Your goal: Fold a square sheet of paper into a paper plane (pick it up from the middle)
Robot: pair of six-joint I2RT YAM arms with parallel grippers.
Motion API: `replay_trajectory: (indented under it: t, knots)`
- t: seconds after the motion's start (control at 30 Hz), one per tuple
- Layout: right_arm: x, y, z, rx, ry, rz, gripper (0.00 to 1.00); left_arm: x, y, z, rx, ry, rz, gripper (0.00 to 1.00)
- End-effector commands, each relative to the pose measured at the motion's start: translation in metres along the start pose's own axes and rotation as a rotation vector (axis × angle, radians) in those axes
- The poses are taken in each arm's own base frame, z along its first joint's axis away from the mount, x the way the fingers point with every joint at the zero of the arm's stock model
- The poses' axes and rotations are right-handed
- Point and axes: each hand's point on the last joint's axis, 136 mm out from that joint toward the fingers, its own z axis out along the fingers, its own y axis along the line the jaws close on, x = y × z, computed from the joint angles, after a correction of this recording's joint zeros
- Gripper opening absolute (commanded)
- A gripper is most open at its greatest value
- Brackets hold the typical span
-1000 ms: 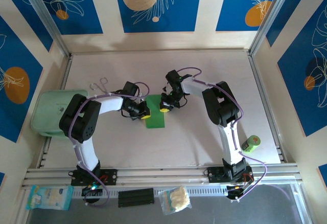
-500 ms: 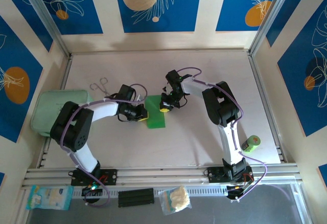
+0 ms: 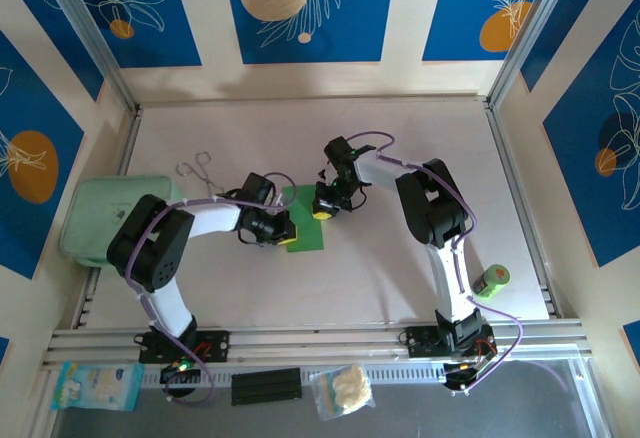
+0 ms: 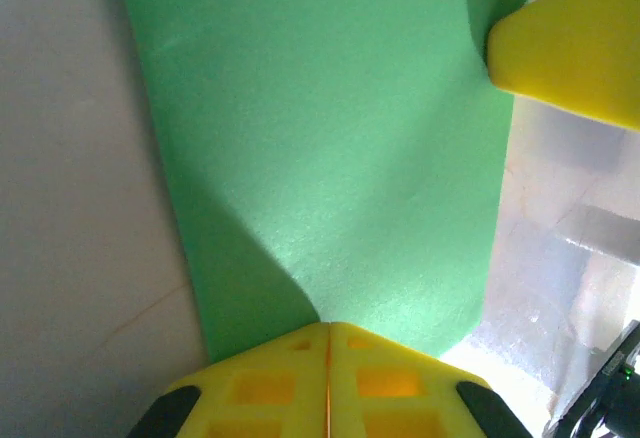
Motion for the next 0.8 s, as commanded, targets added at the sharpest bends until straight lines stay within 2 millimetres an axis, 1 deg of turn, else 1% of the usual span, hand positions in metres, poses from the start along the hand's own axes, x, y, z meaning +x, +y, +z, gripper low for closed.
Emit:
replay_trajectory:
  t: [0.0,0.13,0.23,0.33,0.4,0.5,0.53,0.6,0.7,0.77]
  knots:
    - [0.044,-0.144,0.04,0.474,0.147,0.189,0.01,0.035,0.03,0.005,-0.08,0.086,-0.026,0.09]
    - [0.044,-0.144,0.04,0.477,0.149,0.188,0.01,0.057,0.047,0.001,-0.12,0.116,-0.042,0.09]
    - [0.044,-0.144,0.04,0.475,0.148,0.187,0.01,0.069,0.051,-0.007,-0.135,0.124,-0.042,0.09]
    - [0.043,-0.144,0.04,0.476,0.148,0.187,0.01,0.077,0.05,-0.018,-0.146,0.135,-0.027,0.08]
    - [0.044,-0.144,0.04,0.476,0.149,0.188,0.01,0.076,0.042,-0.027,-0.134,0.125,-0.006,0.09]
    - [0.044,-0.144,0.04,0.474,0.149,0.187,0.01,0.055,0.016,-0.04,-0.081,0.047,0.035,0.09]
    - [0.044,-0.144,0.04,0.475,0.151,0.188,0.01,0.043,0.005,-0.044,-0.056,0.007,0.045,0.09]
    - [0.044,-0.143,0.039,0.473,0.15,0.191,0.01,0.024,-0.009,-0.046,-0.022,-0.06,0.036,0.09]
    - [0.044,-0.143,0.039,0.473,0.152,0.192,0.01,-0.002,-0.021,-0.039,0.021,-0.125,0.004,0.09]
    - [0.044,-0.143,0.039,0.472,0.151,0.193,0.01,-0.014,-0.023,-0.031,0.032,-0.141,-0.019,0.09]
